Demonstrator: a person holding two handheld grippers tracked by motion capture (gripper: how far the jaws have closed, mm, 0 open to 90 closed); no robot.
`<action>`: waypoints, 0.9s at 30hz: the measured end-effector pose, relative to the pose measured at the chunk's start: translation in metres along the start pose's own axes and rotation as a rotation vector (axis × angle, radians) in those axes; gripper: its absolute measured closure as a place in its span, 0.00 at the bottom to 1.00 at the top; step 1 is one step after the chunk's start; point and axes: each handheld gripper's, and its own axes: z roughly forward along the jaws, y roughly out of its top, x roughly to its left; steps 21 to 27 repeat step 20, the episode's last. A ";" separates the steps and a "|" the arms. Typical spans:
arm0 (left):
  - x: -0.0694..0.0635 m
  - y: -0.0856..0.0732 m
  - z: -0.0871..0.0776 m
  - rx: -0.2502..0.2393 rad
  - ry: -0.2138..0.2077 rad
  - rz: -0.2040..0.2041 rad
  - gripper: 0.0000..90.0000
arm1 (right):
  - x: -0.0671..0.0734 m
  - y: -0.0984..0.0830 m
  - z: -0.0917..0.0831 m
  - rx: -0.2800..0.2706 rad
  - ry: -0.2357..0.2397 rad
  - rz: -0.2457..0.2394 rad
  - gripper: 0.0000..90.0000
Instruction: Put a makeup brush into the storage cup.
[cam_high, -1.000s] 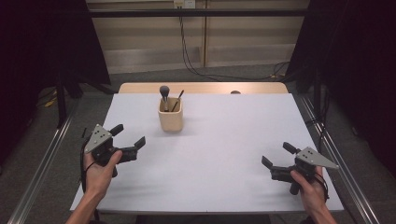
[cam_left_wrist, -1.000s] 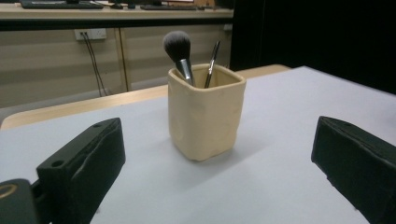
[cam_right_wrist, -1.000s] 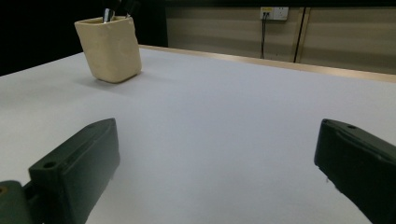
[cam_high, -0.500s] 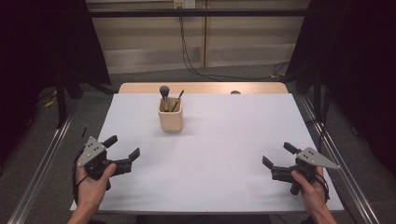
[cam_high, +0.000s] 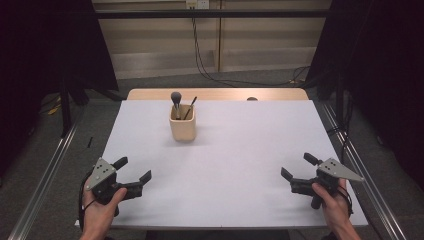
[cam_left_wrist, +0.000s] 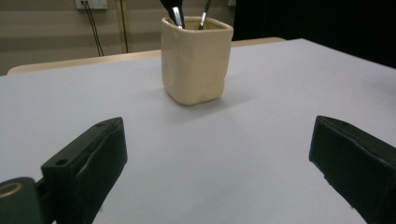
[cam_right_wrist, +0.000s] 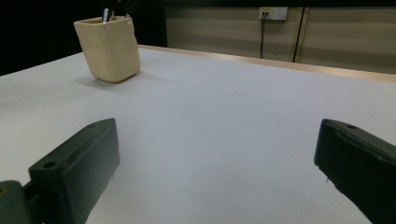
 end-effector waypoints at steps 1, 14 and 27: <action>0.000 -0.002 -0.001 -0.001 -0.004 -0.009 0.05 | 0.000 0.000 0.000 0.000 -0.002 0.001 0.00; 0.001 -0.011 -0.003 -0.020 -0.009 0.018 0.06 | 0.001 0.000 0.001 0.002 0.010 -0.003 0.00; 0.003 -0.012 -0.005 -0.016 -0.001 0.014 0.05 | 0.002 0.000 0.001 0.001 0.015 -0.003 0.00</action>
